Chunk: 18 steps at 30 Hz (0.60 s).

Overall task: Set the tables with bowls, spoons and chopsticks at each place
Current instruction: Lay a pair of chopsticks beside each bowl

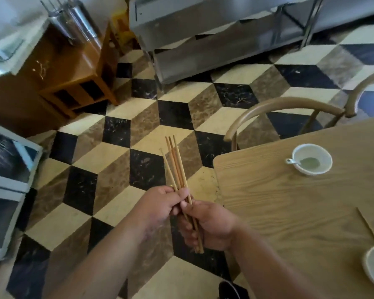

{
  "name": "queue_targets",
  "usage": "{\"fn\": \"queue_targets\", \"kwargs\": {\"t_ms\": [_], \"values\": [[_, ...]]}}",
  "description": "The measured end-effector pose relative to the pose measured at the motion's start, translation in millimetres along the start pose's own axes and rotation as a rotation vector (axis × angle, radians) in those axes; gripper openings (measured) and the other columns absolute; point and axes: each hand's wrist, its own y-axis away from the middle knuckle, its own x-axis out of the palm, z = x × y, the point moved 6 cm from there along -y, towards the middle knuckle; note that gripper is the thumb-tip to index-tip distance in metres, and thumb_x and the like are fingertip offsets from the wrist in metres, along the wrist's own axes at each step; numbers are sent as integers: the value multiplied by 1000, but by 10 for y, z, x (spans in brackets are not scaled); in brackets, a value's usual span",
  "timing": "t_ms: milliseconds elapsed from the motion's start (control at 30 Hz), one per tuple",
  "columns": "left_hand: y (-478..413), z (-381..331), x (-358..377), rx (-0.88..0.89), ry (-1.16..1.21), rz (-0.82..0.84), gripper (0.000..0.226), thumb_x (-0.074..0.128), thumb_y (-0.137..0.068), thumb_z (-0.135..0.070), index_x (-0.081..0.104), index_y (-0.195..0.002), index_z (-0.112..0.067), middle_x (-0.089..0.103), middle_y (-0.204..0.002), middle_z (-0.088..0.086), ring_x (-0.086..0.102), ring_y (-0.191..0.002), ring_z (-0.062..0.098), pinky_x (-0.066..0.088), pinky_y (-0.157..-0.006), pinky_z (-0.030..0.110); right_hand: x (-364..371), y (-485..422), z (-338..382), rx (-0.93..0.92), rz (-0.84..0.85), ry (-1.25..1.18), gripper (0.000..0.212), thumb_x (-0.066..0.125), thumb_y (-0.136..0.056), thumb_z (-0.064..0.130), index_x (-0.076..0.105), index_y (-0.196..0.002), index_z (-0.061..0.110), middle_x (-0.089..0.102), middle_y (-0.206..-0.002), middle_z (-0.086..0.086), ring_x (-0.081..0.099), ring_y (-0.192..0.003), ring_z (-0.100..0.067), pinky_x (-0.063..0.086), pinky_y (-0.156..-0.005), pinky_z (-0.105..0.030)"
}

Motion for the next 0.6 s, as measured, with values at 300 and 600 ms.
{"fn": "queue_targets", "kwargs": {"t_ms": [300,600], "values": [[-860,-714,-14,71,-159,258,41,54,-106,-50,87,-102,-28,83,-91,-4,72,-86,11,62,-95,38,-341,-440,600,-160,-88,-137,27,45,-111,39,55,-93,21,40,-67,3,36,-53,-9,28,-54,-24],[-1538,-1402,-971,241,-144,644,39,52,-108,-43,85,-112,-22,78,-115,20,72,-117,33,60,-102,41,117,-1334,1353,-307,-37,-249,25,48,-110,44,53,-100,21,34,-64,6,31,-48,-7,27,-46,-20]]}}
